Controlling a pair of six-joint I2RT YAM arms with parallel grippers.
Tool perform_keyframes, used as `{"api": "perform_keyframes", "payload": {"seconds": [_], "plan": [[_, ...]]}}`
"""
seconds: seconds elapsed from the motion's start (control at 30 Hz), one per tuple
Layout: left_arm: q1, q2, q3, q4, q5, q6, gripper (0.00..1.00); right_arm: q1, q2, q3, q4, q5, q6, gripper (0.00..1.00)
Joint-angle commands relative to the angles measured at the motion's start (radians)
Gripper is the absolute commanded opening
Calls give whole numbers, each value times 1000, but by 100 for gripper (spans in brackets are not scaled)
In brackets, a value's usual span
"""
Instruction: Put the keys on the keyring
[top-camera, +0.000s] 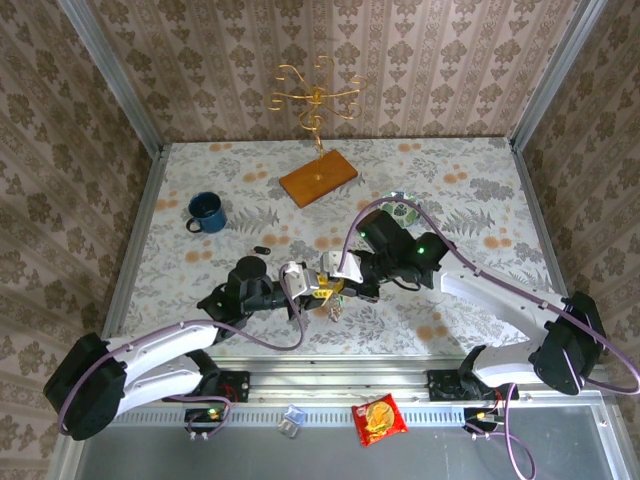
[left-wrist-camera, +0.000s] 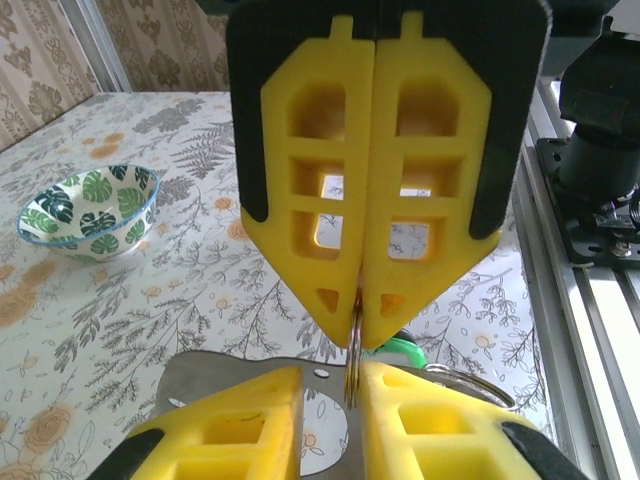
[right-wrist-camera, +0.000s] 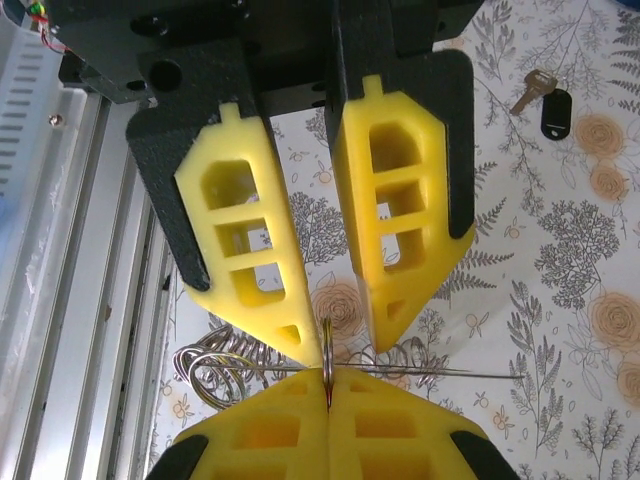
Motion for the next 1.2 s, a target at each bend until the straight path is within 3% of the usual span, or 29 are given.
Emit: {"api": "perform_keyframes", "payload": {"seconds": [0.0, 0.23, 0.33, 0.43, 0.57, 1.0, 1.1, 1.17], "plan": [[-3, -4, 38, -31, 15, 36, 21, 23, 12, 48, -48, 22, -36, 0], [-3, -2, 38, -10, 28, 35, 6, 57, 20, 51, -31, 19, -28, 1], [-3, -8, 22, 23, 37, 22, 0, 38, -19, 3, 35, -3, 12, 13], [-3, -17, 1, 66, 47, 7, 0, -18, -74, -62, 135, -68, 78, 26], [-3, -27, -36, 148, 53, -24, 0, -83, -126, -145, 231, -170, 142, 31], [-1, -12, -61, 235, 77, -59, 0, -86, -84, -195, 313, -215, 178, 29], [-1, -1, -63, 260, 82, -70, 0, -86, -68, -193, 329, -230, 186, 20], [-1, 4, -65, 274, 81, -75, 0, -86, -60, -184, 324, -238, 185, 10]]}}
